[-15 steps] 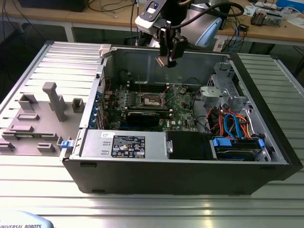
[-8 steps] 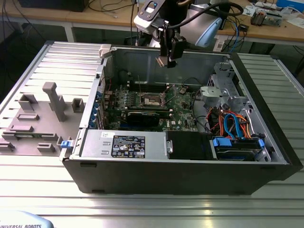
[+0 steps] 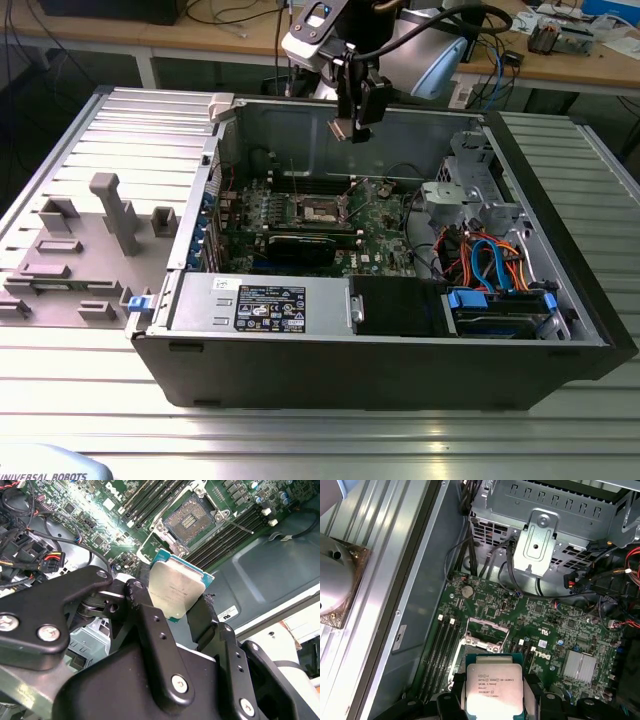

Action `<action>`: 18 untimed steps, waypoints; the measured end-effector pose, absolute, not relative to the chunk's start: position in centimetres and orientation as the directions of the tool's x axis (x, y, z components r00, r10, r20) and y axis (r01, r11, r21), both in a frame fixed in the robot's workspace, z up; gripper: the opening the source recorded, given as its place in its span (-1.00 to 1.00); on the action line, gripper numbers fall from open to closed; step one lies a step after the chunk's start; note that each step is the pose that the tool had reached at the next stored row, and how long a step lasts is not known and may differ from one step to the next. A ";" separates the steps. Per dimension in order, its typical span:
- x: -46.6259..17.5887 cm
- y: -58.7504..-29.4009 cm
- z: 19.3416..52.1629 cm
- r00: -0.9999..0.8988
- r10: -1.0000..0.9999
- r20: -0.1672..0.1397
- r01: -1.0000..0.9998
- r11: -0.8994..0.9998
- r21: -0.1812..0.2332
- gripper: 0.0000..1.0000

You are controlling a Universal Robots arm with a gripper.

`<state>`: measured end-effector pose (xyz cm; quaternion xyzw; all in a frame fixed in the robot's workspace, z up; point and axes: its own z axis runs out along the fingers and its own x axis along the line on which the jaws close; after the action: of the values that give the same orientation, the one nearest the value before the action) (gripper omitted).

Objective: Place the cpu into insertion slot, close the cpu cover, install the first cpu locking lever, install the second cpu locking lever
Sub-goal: 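Place the cpu into insertion slot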

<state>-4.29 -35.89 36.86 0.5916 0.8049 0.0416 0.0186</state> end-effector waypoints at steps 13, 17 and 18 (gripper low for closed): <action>-4.3 -35.9 36.5 -0.223 0.975 0.020 0.972 0.220 0.085 0.08; -4.3 -35.9 36.1 -0.166 0.986 0.021 0.983 0.163 0.082 0.08; -4.3 -35.9 36.0 -0.141 0.990 0.021 0.987 0.139 0.082 0.08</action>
<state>-4.31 -35.89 36.00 0.6549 0.7545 0.0380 0.0191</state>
